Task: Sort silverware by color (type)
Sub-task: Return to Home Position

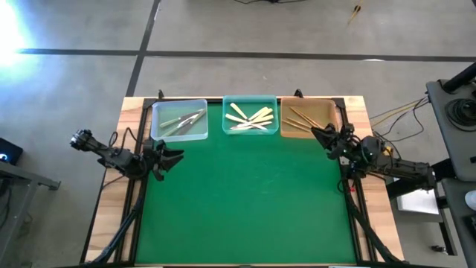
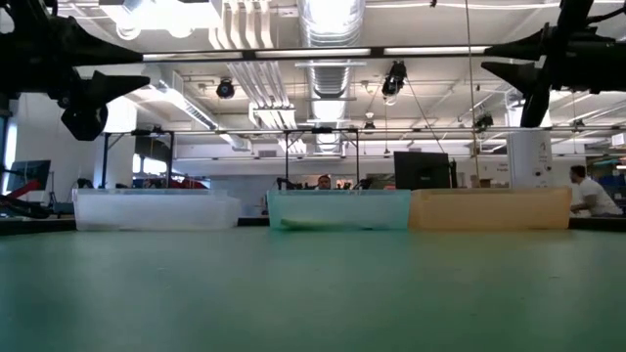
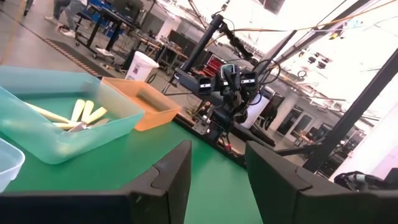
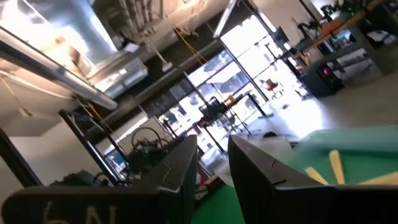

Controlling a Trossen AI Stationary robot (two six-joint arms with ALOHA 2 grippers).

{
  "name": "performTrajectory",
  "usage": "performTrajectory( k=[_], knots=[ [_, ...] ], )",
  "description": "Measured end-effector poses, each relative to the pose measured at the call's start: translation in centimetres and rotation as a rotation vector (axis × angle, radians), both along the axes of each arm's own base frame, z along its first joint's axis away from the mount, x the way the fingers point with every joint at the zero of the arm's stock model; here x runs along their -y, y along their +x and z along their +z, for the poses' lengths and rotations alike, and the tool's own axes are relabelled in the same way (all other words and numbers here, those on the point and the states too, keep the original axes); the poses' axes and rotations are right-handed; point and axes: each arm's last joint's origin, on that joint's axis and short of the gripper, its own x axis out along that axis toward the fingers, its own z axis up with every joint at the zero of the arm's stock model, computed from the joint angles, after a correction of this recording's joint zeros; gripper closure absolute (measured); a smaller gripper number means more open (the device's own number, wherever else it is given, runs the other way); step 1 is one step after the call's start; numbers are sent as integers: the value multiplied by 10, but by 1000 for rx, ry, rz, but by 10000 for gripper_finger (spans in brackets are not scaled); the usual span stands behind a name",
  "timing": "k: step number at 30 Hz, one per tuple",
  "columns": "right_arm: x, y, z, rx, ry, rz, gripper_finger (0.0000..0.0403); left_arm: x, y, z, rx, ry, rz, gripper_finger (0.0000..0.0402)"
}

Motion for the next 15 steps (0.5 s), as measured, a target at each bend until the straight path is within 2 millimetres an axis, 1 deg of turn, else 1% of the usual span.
performTrajectory(
  k=[4,15],
  knots=[
    [-1,-3,2,30,-7,0,321,0,0,-1,-7,4,0,267],
    [0,-2,1,11,-3,0,321,0,1,-1,-10,5,-1,267]
  ],
)
